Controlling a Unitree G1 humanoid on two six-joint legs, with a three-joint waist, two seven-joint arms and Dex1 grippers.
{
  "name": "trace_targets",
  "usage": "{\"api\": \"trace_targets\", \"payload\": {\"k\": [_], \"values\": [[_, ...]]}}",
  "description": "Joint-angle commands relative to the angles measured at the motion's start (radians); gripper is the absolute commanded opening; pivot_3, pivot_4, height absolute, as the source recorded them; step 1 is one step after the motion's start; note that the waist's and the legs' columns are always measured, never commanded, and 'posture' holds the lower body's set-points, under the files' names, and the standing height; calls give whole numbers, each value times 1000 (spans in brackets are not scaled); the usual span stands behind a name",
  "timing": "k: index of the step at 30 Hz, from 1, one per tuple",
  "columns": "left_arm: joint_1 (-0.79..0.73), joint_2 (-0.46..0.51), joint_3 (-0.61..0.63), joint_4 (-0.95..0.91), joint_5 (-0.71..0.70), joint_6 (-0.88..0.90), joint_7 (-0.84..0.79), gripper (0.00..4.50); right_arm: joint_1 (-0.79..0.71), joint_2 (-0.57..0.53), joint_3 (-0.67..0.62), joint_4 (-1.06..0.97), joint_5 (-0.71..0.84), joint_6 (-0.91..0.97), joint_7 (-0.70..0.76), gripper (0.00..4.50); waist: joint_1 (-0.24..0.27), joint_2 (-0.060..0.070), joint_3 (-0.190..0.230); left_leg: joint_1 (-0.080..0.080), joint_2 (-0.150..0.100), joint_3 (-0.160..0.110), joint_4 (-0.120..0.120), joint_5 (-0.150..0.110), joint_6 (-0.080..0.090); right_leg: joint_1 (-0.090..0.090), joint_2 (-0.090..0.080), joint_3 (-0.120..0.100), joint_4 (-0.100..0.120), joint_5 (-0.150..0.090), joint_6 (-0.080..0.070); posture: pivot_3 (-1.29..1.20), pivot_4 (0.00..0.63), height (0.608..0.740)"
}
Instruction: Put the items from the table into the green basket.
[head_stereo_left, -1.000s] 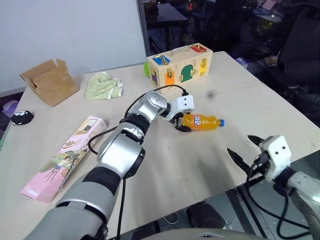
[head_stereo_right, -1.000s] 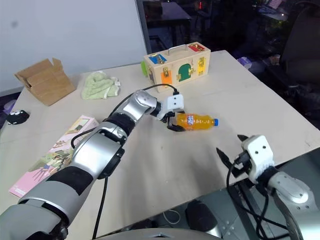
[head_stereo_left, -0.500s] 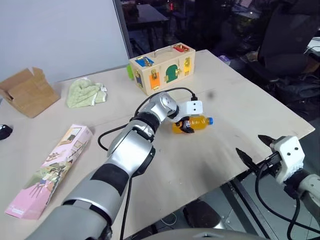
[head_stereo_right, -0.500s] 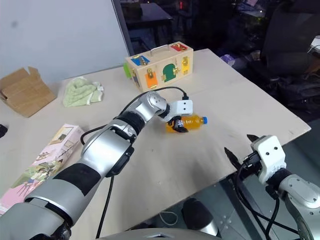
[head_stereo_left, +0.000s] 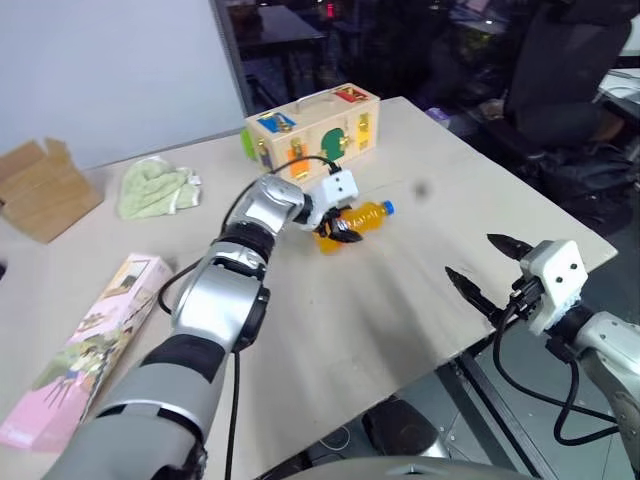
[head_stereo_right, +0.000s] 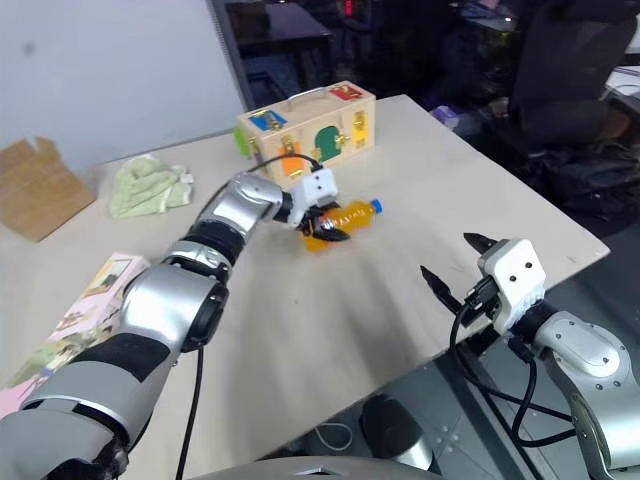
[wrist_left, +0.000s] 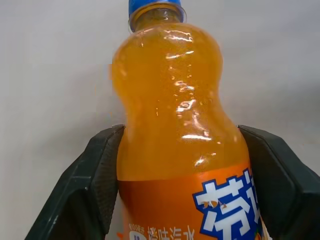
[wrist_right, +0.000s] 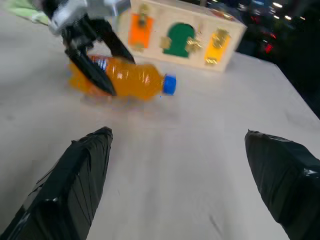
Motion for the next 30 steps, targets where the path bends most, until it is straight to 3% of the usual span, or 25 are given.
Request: {"api": "trace_targets", "payload": {"k": [1, 6, 10, 13, 18, 25, 30], "values": [[182, 65, 119, -502, -126, 310, 28, 3027, -90, 3, 34, 40, 28, -10, 27, 4500, 23, 1, 0, 0, 2, 0, 0, 0, 0, 0, -1, 1, 2, 0, 0, -171, 0, 740], [464, 87, 307, -1128, -253, 736, 189, 3027, -279, 30, 141, 146, 38, -39, 95, 4500, 150, 1, 1, -2, 2, -3, 0, 0, 0, -3, -1, 0, 3, 2, -5, -27, 0, 740], [527, 34, 512, -1391, -334, 948, 353, 3027, -428, 66, 234, 233, 78, -30, 194, 4500, 295, 1, 2, -4, 0, -8, 4, 0, 0, -2, -2, -5, 3, 2, -5, 89, 0, 740], [534, 17, 662, -1497, -360, 1039, 462, 3027, -529, 106, 310, 311, 101, -27, 274, 4500, 374, 0, 2, -3, -2, -8, 5, 0, -1, -1, -2, -7, 2, 3, -5, 163, 0, 740], [523, 78, 835, -1520, -352, 1062, 609, 3027, -647, 188, 392, 430, 99, -60, 362, 4500, 480, -1, 2, -2, -3, -6, 4, 1, -2, 0, 0, -11, 2, 4, -8, 259, 0, 740], [554, 325, 1003, -1312, -330, 879, 679, 3027, -781, 324, 425, 568, 92, -79, 372, 4500, 542, -3, 1, -1, 0, -7, 2, 4, -8, -1, 3, -12, 1, 6, -13, 307, 0, 740], [614, 421, 1056, -1194, -336, 753, 682, 3027, -797, 380, 427, 587, 92, -86, 371, 4500, 568, -4, 0, -1, 0, -7, 1, 5, -9, -1, 4, -13, 1, 6, -13, 316, 0, 740]]}}
